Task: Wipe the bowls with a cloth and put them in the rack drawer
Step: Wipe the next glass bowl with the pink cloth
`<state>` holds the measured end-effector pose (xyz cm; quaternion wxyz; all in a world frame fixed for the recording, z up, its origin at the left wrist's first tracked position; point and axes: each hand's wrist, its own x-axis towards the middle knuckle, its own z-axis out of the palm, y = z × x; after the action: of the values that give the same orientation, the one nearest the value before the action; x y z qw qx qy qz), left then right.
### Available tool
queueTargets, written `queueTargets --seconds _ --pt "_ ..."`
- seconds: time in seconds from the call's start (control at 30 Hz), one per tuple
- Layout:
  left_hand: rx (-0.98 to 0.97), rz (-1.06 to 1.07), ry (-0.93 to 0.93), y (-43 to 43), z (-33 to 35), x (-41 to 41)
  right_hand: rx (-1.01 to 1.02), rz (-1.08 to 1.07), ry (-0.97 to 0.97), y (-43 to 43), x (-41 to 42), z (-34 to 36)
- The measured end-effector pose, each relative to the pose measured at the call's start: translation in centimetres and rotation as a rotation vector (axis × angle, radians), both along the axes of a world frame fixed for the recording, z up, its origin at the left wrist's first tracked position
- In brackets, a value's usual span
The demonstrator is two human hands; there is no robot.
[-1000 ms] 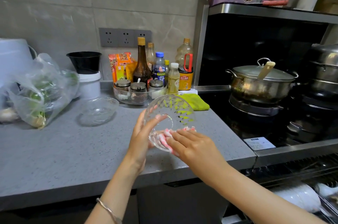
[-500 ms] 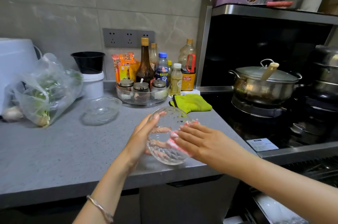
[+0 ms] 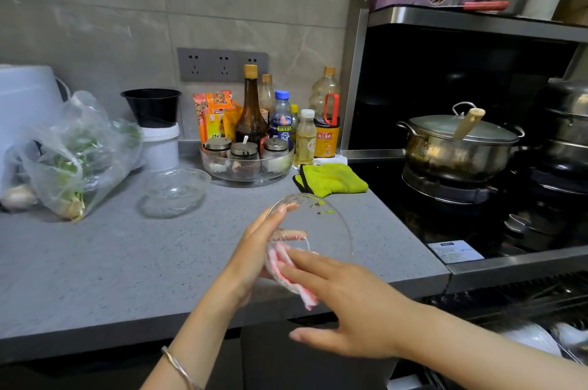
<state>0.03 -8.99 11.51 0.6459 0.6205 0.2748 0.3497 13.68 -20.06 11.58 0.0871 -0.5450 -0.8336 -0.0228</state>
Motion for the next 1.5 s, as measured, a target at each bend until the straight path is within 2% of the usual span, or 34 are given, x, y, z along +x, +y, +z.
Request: queueTargets --seconds 0.07,0.13,0.23,0.33,0.47,0.6,0.67,0.73,0.8,0.87,0.93,1.0,1.13,1.3,1.4,1.5 --pt "-0.015 0.010 -0.026 -0.5 -0.3 0.4 -0.021 -0.037 0.032 0.0 -0.8 0.7" --pt "-0.020 0.021 -0.046 -0.7 -0.4 0.6 0.012 -0.149 -0.033 0.7 -0.9 0.8" --pt "-0.017 0.065 -0.095 -0.6 0.0 0.7 0.208 -0.298 -0.215 1.7 -0.8 0.5" --pt "-0.029 0.113 -0.131 -0.5 0.3 0.8 0.361 -0.254 -0.189 1.7 -1.2 0.2" --pt "-0.021 0.130 -0.155 -0.9 0.3 1.1 0.362 -0.173 -0.050 1.8 -1.5 0.7" --pt "-0.069 0.098 -0.149 -0.9 -0.1 1.2 0.422 -0.355 -0.124 3.2 -0.8 0.2" --pt "-0.078 0.107 -0.141 -0.9 -0.2 1.0 0.383 -0.433 -0.165 3.2 -1.3 0.8" --pt "-0.105 0.142 -0.150 -0.8 -0.5 1.0 0.294 -0.414 -0.157 2.9 -1.8 1.1" --pt "-0.144 0.163 -0.173 -1.0 -0.5 1.2 0.195 -0.303 -0.027 2.8 -1.8 1.1" --pt "-0.140 0.159 -0.189 -1.3 -0.2 1.1 0.229 -0.228 0.105 2.7 -1.7 0.9" --pt "-0.102 0.125 -0.178 -1.6 0.1 0.8 0.266 -0.234 0.198 2.7 -1.1 1.0" --pt "-0.077 0.078 -0.170 -1.5 0.2 0.4 0.215 -0.236 0.351 2.8 -0.7 1.4" --pt "-0.188 0.102 -0.190 -0.3 -0.5 0.5 0.049 -0.185 1.038 2.6 0.2 3.3" --pt "-0.464 0.028 -0.338 -0.3 -1.0 0.6 -0.121 -0.097 1.554 2.8 1.0 4.1" --pt "-0.554 -0.028 -0.495 -0.8 -0.7 0.2 -0.211 -0.089 1.674 2.9 1.2 4.3" --pt "-0.545 0.006 -0.545 -1.0 -1.0 0.3 -0.245 -0.149 1.636 3.2 1.5 4.1"
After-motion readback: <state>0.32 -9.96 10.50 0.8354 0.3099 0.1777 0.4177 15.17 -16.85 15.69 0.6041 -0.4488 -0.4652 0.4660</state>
